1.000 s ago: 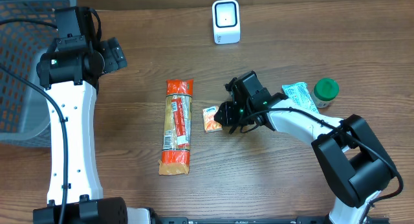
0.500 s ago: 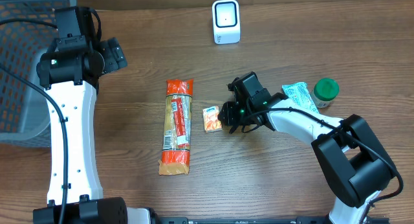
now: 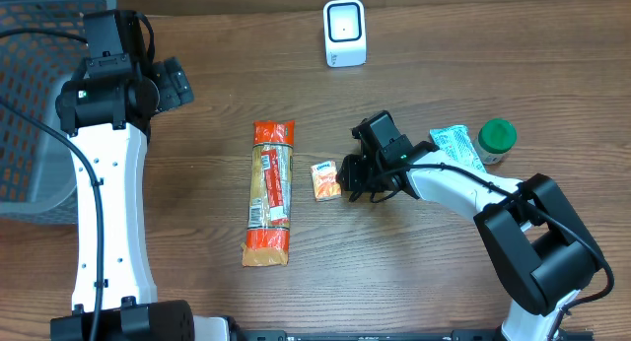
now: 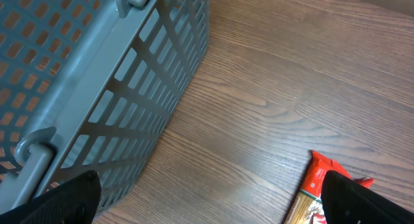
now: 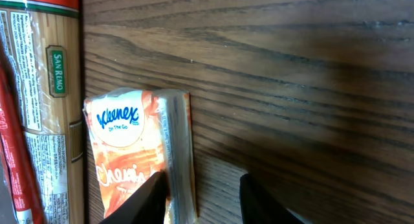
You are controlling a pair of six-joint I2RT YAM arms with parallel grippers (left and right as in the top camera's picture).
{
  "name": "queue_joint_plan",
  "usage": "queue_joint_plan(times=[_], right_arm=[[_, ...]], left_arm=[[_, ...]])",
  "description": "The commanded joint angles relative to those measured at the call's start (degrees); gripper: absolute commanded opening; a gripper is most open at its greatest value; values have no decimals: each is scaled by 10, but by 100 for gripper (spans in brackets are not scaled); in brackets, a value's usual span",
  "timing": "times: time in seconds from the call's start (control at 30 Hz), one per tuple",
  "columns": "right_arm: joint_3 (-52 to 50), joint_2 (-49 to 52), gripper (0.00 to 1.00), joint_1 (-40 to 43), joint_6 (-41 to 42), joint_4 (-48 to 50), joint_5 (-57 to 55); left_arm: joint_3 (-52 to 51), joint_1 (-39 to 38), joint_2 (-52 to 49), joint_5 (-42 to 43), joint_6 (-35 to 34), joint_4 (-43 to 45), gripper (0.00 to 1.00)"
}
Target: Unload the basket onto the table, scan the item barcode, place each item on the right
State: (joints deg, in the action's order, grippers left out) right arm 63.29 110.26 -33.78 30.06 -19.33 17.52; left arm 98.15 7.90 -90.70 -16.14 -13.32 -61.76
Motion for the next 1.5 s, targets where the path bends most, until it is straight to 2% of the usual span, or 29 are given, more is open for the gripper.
queue_joint_plan(times=[0.0, 0.17, 0.3, 0.6, 0.87, 1.03, 1.13, 1.33, 1.47], right_arm=[[-2, 7, 38, 2, 13, -6, -22], [-2, 7, 38, 2, 56, -23, -67], [-2, 7, 42, 2, 58, -25, -73], [-2, 7, 41, 2, 102, -44, -115], [-2, 7, 25, 2, 105, -44, -115], [-2, 7, 23, 2, 104, -43, -119], [2, -1, 4, 2, 74, -38, -119], [14, -63, 4, 2, 42, -18, -55], [12, -60, 4, 2, 42, -11, -13]], left_arm=[[10, 0, 8, -8, 5, 0, 100], [10, 0, 8, -8, 5, 0, 100], [10, 0, 8, -8, 5, 0, 100], [10, 0, 8, -8, 5, 0, 100], [10, 0, 8, -8, 5, 0, 100], [10, 0, 8, -8, 5, 0, 100], [10, 0, 8, -8, 5, 0, 100], [10, 0, 8, -8, 5, 0, 100], [10, 0, 8, -8, 5, 0, 100]])
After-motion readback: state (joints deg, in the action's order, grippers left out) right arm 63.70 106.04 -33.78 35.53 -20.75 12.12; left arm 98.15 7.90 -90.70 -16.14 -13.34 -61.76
